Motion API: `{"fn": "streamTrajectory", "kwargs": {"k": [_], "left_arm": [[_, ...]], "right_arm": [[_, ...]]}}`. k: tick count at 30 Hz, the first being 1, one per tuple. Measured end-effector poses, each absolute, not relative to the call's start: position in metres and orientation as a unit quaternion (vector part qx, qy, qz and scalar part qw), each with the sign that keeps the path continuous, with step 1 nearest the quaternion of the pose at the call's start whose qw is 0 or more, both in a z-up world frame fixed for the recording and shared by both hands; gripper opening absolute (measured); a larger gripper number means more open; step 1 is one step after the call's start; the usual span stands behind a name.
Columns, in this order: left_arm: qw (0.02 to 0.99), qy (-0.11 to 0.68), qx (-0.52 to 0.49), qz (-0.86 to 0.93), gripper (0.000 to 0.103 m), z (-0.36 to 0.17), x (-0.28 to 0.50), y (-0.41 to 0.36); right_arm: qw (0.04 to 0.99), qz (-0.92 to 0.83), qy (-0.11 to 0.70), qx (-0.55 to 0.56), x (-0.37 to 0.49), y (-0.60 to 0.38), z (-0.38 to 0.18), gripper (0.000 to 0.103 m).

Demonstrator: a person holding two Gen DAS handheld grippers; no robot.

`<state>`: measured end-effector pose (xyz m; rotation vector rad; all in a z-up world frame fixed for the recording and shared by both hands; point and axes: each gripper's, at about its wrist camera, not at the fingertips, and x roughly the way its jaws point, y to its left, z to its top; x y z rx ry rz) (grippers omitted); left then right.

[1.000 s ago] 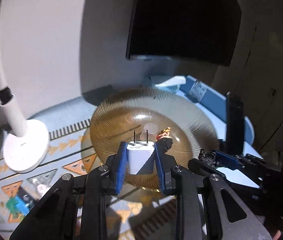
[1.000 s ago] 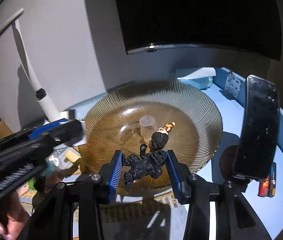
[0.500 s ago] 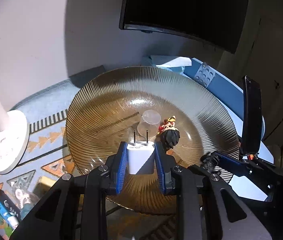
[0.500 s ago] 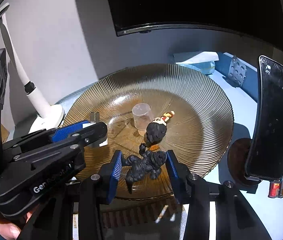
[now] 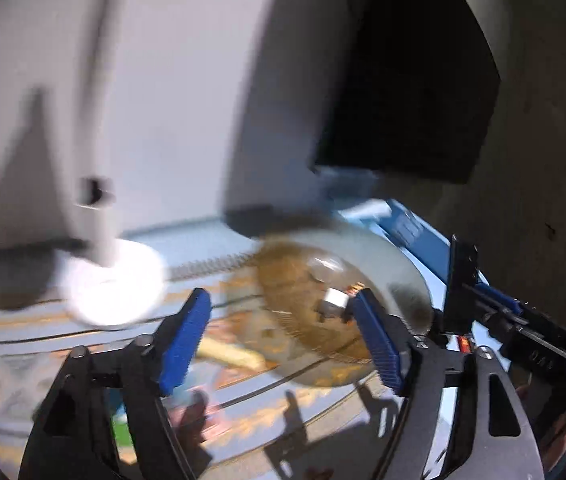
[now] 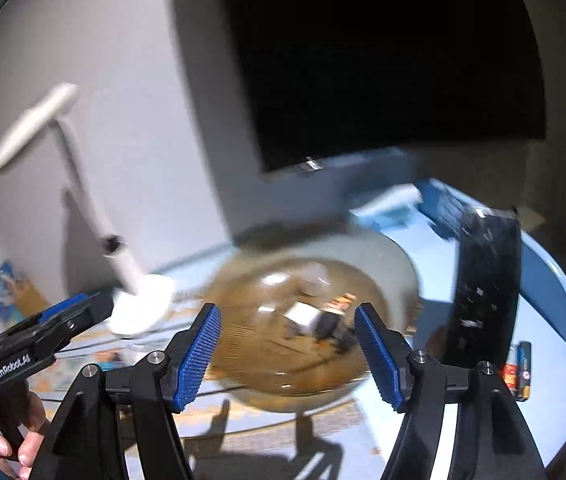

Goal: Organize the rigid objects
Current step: 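Move both tools back toward the remaining toys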

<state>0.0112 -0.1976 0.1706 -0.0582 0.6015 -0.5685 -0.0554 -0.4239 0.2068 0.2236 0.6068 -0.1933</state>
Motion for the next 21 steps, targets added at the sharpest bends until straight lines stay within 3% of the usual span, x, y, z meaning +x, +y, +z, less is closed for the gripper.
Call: {"fn": "streamTrajectory", "kwargs": {"k": [9,21], "left_arm": [[0.962,0.233,-0.03,-0.137,0.086,0.193,-0.07,-0.072],[0.955,0.285,-0.038,-0.068,0.086,0.108,-0.072,-0.022]], "right_arm": [[0.952,0.03,0.302,0.047,-0.064,-0.282,0.204,0.069],[0.923,0.05,0.382,0.011,-0.056,-0.214,0.126,0.069]]}}
